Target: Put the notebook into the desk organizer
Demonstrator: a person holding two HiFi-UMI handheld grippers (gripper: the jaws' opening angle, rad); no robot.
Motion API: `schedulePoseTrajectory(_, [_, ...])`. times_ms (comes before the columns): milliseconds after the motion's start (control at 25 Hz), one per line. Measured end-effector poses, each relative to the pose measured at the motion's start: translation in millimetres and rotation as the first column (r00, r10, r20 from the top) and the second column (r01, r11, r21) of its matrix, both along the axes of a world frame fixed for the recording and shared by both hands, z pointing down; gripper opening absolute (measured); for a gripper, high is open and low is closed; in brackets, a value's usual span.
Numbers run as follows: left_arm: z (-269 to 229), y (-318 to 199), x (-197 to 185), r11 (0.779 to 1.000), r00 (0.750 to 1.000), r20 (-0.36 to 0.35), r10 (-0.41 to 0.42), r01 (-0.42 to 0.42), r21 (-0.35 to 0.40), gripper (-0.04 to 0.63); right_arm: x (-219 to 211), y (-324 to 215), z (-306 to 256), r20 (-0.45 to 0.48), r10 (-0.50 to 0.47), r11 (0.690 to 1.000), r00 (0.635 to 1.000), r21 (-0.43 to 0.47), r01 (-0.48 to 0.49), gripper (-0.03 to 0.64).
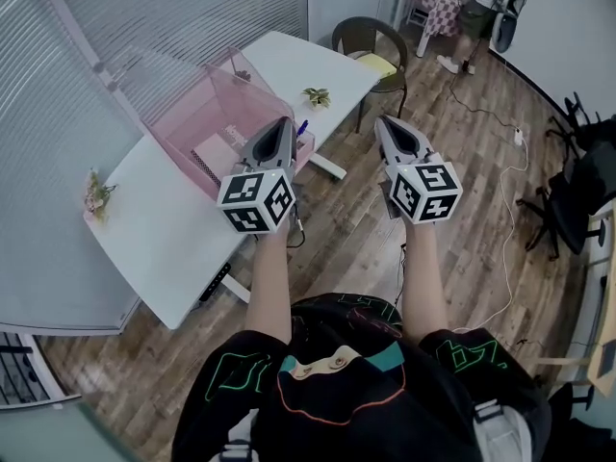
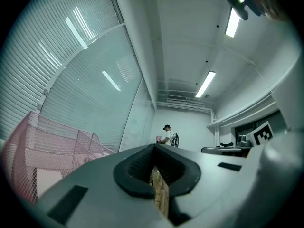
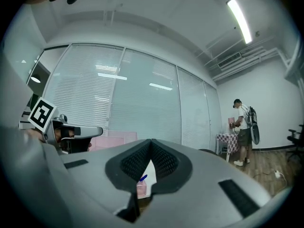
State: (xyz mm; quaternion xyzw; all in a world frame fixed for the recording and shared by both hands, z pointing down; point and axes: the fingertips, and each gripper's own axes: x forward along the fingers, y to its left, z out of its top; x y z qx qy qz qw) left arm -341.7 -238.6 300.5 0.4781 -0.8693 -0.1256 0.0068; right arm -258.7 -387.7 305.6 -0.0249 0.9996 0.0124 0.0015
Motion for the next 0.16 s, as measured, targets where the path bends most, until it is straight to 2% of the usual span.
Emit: schedulePoseTrajectory(160, [4.9,1.6,0.2,1.000,1.000,-0.013,-0.012,0.012,0.005,-0.006,-1.2,1.6,5.4,-0.010,0.006,1.000,1.000,0.006,-0.006,0.003])
